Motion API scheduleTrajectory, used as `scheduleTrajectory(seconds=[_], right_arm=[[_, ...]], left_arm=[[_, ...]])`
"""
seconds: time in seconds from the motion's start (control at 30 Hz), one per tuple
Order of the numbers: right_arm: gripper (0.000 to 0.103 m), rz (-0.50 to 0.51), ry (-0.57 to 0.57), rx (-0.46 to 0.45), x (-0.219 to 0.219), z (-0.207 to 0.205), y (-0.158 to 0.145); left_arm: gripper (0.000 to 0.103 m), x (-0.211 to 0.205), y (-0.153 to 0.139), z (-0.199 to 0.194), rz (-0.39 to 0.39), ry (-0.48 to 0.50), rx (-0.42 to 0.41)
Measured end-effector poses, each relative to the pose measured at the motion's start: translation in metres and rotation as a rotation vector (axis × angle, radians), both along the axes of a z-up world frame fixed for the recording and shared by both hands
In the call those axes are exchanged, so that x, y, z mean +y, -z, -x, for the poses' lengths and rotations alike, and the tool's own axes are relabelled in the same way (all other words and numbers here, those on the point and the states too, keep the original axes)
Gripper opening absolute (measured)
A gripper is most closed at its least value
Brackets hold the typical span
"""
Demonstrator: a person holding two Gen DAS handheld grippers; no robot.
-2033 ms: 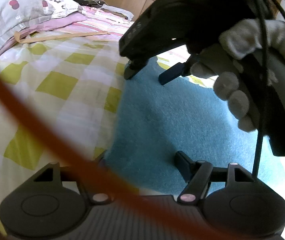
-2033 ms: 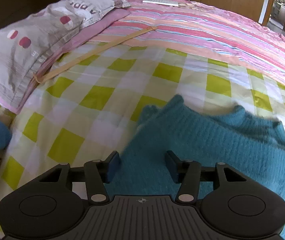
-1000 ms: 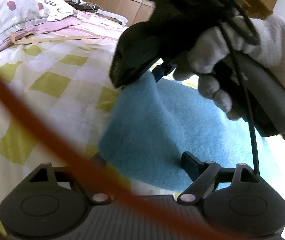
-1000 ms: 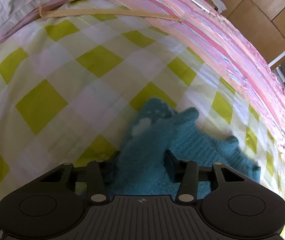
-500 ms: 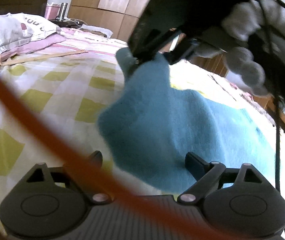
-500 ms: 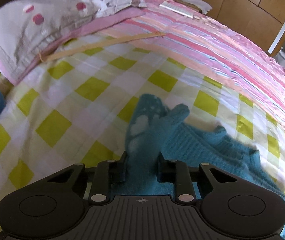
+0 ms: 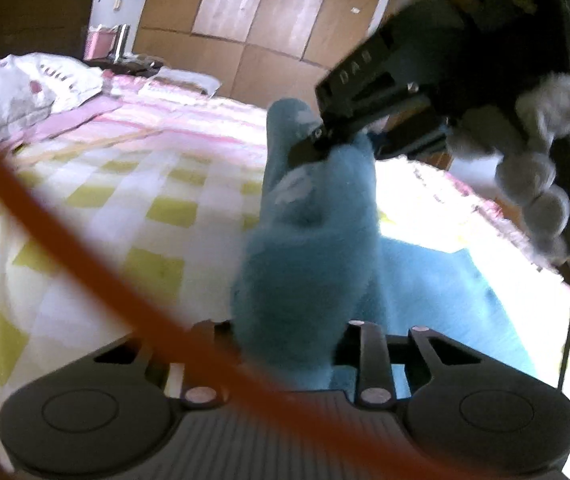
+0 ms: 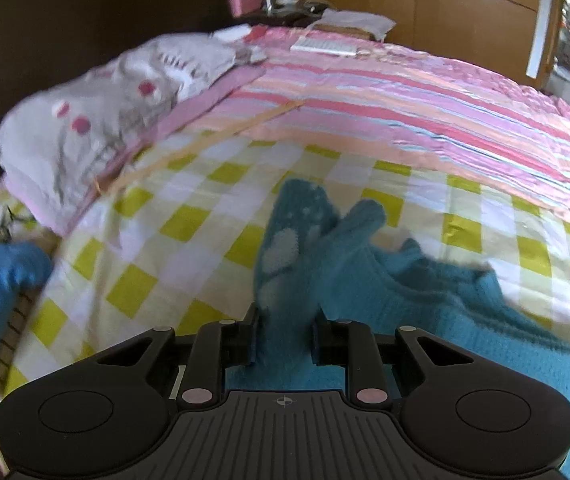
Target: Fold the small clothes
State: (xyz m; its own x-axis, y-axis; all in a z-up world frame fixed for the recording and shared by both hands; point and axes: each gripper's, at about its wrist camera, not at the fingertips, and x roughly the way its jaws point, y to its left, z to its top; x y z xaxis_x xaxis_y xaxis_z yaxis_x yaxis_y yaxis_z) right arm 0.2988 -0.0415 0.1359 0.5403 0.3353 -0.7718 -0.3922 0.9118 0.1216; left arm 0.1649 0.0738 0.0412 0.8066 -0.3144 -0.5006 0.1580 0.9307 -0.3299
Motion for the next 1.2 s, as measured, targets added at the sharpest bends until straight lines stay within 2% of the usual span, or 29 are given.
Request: scheduleTrajectory(seconds=[0.27,0.57,0.7,0.9,1.2], right_arm=[[0.021,-0.168,0.078,-0.051,-0.078,0.011,-0.038],[0.021,-0.294,0.196,-0.094,-0.180,0.027,-0.049],[0.021,-0.341,0.252,-0.089,-0.222,0.034,-0.034],[0.021,-0.426,0.349,-0.035,-0.281,0.040,0.012],[0.021,-0.502,0.424,0.005,-0.333,0.044,0.063]], left_arm=[[0.035,-0.056,-0.050,0.008,-0.012,0.114,-0.086],[0.035,-0.137,-0.070,0.006,-0.079,0.231,-0.123],[0.035,-0.172,-0.062,0.006,-0.126,0.277,-0.120],[0.035,-0.219,-0.036,0.007,-0.241,0.332,-0.105],[0.036,-0.263,-0.013,0.005,-0.325,0.379,-0.083]])
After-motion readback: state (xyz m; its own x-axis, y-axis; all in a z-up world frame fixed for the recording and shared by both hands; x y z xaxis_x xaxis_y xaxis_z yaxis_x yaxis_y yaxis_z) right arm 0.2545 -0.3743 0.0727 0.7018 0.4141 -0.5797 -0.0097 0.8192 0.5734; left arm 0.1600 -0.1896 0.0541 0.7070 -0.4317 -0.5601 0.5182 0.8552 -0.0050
